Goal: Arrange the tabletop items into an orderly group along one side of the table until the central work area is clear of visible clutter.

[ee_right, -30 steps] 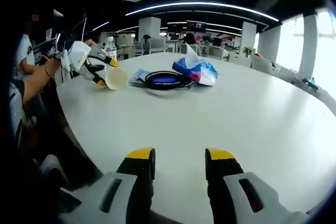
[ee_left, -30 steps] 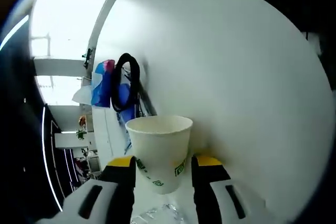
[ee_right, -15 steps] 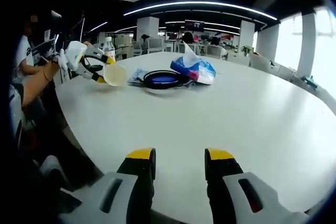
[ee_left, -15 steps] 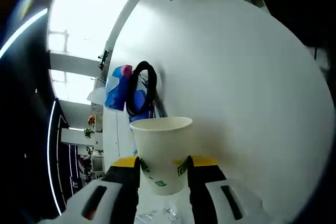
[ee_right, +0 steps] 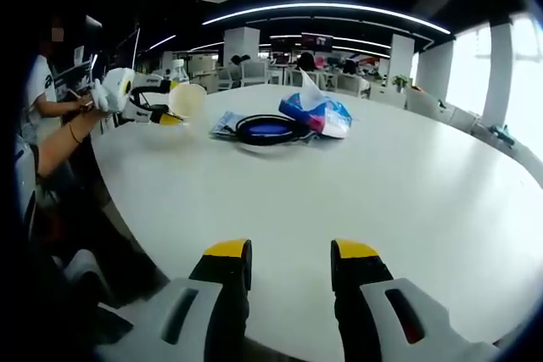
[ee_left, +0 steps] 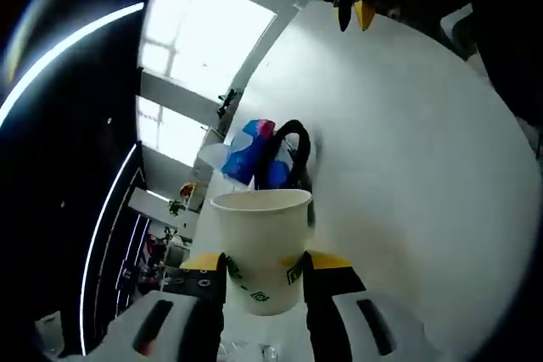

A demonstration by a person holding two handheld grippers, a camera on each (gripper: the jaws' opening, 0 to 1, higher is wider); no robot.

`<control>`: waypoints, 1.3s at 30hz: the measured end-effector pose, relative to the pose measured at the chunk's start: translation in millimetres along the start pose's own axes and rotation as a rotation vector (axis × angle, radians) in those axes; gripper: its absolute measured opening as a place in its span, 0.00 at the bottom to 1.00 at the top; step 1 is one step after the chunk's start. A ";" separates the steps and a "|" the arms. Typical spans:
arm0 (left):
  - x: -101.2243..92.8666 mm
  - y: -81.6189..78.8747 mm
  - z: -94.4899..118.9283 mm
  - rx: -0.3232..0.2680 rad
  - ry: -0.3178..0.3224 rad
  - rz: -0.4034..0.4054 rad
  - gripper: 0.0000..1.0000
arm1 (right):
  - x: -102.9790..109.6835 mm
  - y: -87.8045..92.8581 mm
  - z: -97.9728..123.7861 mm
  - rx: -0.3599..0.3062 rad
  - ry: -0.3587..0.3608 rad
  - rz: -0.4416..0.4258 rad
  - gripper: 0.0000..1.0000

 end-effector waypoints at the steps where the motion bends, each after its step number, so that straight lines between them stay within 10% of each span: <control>1: 1.6 0.2 1.1 -0.004 -0.033 0.011 0.34 | -0.1 -0.1 -0.3 0.001 0.001 0.001 0.35; 16: 12.6 4.0 12.7 -0.174 -0.238 0.320 0.36 | 0.0 -1.6 -2.4 0.008 -0.002 0.010 0.35; 30: 2.6 23.7 5.9 -0.151 -0.341 0.657 0.36 | -1.5 -4.1 -1.8 -0.009 -0.003 0.008 0.35; 39: 5.0 35.4 -2.6 -0.101 -0.399 0.701 0.37 | -2.3 -2.9 -3.5 -0.003 -0.005 0.010 0.35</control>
Point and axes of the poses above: the point that each gripper's makers call its tool centre point, and the gripper's own axes: z roughly backward along the fingers, x roughly to its left, y roughly out of its underside, the point moved 9 cm from there along z, roughly backward along the fingers, and after that the axes turned 3 degrees about y, right-handed, at the moved point
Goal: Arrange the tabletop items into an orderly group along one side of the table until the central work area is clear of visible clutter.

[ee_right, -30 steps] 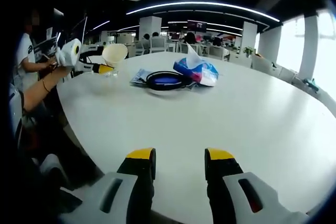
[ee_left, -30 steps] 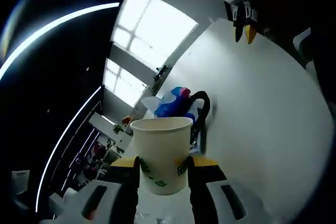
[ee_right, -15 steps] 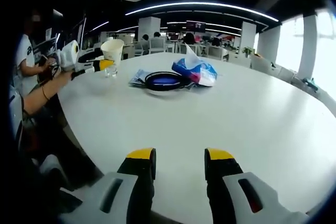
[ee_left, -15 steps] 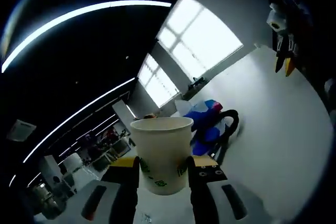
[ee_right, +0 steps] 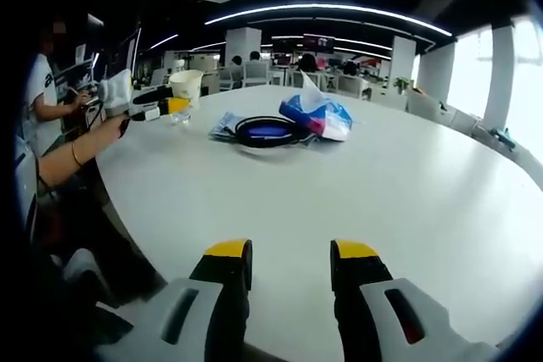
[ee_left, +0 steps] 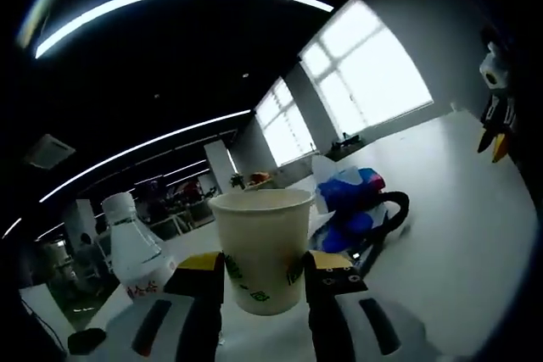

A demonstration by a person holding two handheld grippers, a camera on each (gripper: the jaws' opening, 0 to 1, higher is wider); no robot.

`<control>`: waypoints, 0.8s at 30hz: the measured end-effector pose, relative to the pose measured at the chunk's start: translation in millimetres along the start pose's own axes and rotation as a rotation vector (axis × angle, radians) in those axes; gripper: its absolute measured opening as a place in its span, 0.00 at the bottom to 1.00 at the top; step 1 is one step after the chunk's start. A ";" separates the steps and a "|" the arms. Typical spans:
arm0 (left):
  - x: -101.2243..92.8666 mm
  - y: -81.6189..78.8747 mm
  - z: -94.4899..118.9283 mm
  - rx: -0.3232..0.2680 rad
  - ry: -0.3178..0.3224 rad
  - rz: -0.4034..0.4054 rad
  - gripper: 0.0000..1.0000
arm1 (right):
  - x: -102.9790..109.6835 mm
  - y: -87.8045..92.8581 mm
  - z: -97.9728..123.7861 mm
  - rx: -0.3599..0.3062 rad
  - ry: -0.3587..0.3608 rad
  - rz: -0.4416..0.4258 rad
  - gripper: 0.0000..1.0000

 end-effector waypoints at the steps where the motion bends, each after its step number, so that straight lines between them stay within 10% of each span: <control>1: -0.7 0.5 -0.9 0.007 -0.005 -0.001 0.37 | 0.2 0.0 -0.2 0.000 -0.002 0.001 0.35; 24: -6.1 18.4 -15.7 0.104 -0.184 0.212 0.37 | -4.6 4.3 -2.7 0.004 -0.019 -0.005 0.35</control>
Point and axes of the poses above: the point that each gripper's makers call its tool centre point, and the gripper's own axes: z roughly backward along the fingers, x roughly to its left, y roughly out of its underside, the point moved 9 cm from there along z, roughly backward along the fingers, and after that the axes turned 3 degrees about y, right-handed, at the moved point
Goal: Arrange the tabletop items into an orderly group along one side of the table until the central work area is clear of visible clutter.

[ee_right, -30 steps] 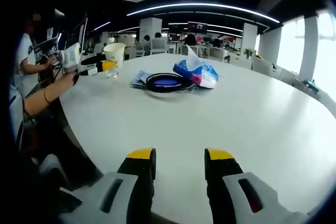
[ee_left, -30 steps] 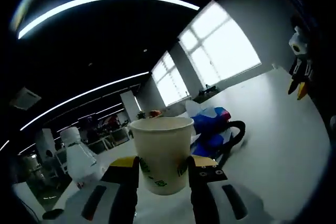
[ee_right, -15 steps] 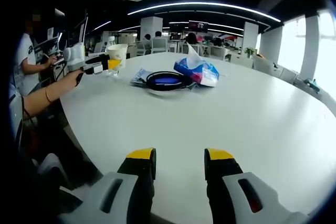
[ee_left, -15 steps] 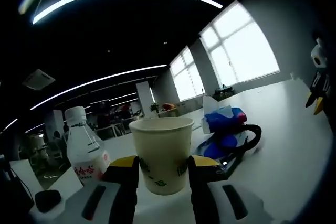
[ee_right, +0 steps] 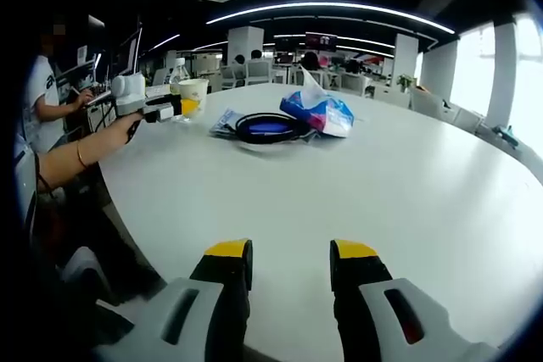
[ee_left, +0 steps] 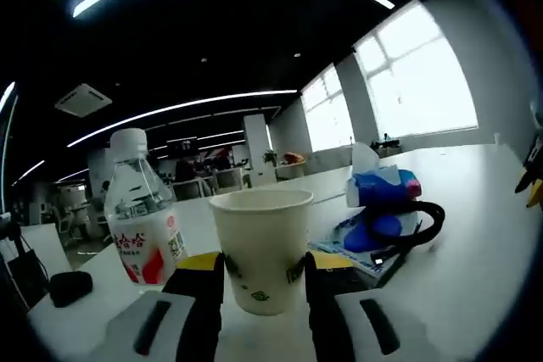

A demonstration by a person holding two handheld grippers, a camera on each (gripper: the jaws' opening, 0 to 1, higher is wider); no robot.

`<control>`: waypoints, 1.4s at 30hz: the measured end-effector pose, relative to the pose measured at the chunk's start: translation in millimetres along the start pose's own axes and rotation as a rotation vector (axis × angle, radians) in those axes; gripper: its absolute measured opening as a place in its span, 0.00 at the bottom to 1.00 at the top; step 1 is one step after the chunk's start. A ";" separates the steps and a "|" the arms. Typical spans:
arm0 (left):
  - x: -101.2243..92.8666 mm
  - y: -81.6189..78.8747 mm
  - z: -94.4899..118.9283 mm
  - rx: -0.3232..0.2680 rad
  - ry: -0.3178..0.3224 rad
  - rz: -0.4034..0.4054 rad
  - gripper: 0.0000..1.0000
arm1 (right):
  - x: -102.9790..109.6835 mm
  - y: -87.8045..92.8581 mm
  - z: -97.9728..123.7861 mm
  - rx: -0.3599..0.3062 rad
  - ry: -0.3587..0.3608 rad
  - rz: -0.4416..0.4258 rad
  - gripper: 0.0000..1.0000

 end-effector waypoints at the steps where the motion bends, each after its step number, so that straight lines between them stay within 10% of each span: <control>1: 0.8 1.0 -1.1 0.003 -0.005 0.010 0.37 | -0.6 0.2 0.2 0.000 0.001 0.000 0.35; 9: 3.9 13.4 -8.5 0.043 -0.025 0.116 0.37 | -2.4 0.7 -0.1 0.002 0.000 0.003 0.35; 32: 4.7 31.8 -16.8 0.140 -0.030 0.044 0.36 | -4.7 4.7 -2.3 0.010 -0.005 -0.005 0.34; 42: 0.4 28.3 -8.5 0.149 0.001 0.058 0.53 | -5.0 4.3 -1.7 0.002 -0.008 -0.012 0.35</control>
Point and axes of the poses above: the point that each gripper's makers call its tool centre point, and the gripper's own axes: z roughly backward along the fingers, x roughly to its left, y roughly out of its underside, the point moved 9 cm from there along z, roughly backward along the fingers, and after that the axes turned 3 degrees about y, right-handed, at the moved point
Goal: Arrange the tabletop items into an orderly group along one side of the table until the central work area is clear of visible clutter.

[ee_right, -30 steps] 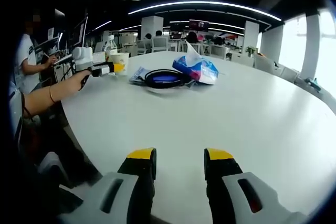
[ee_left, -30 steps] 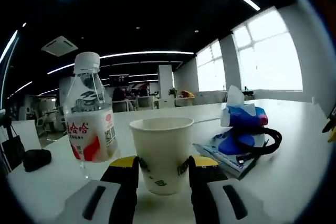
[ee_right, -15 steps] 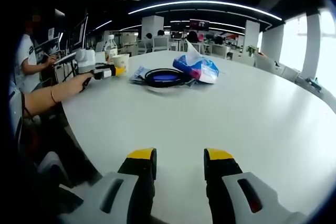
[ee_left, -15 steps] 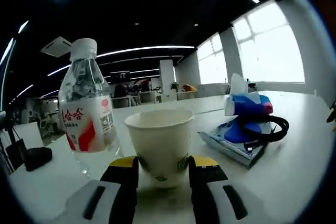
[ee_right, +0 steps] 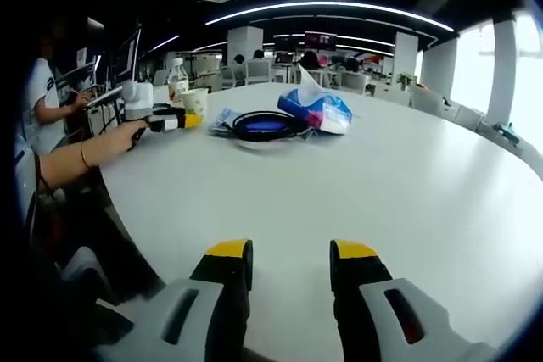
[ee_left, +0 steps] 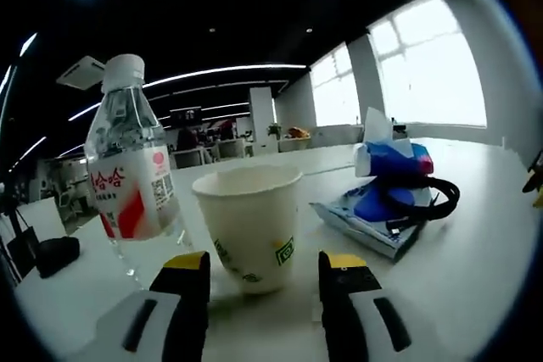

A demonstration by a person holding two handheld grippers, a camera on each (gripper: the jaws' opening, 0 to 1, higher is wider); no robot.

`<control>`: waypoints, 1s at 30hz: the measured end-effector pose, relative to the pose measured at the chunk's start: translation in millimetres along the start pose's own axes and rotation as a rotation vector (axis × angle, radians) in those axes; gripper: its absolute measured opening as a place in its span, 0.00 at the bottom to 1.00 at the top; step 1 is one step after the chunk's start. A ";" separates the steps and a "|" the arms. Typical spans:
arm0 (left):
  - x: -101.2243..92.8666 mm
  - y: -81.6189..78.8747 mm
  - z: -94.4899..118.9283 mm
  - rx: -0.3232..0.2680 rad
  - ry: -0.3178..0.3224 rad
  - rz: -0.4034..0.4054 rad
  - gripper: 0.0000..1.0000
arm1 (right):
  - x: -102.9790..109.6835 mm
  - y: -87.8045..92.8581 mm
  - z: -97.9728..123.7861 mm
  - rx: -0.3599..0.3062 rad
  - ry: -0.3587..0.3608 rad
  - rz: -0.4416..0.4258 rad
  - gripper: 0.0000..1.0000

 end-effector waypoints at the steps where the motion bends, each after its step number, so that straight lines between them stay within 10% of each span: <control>1: -0.1 -0.5 3.5 -0.007 -0.001 0.005 0.55 | 0.3 0.1 -0.1 0.000 -0.002 -0.002 0.35; 17: -23.7 -13.8 86.4 -0.141 0.057 -0.011 1.00 | -3.7 -3.8 5.0 -0.055 0.020 -0.041 0.41; 30: -34.5 -18.6 122.1 -0.129 0.072 0.013 1.00 | -4.8 -13.8 6.7 -0.084 0.023 -0.030 0.42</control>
Point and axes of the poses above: the point that each gripper's makers call its tool centre point, and the gripper's own axes: z roughly backward along the fingers, x roughly to its left, y roughly out of its underside, the point moved 9 cm from there along z, roughly backward along the fingers, and after that the axes turned 3 degrees about y, right-handed, at the moved point
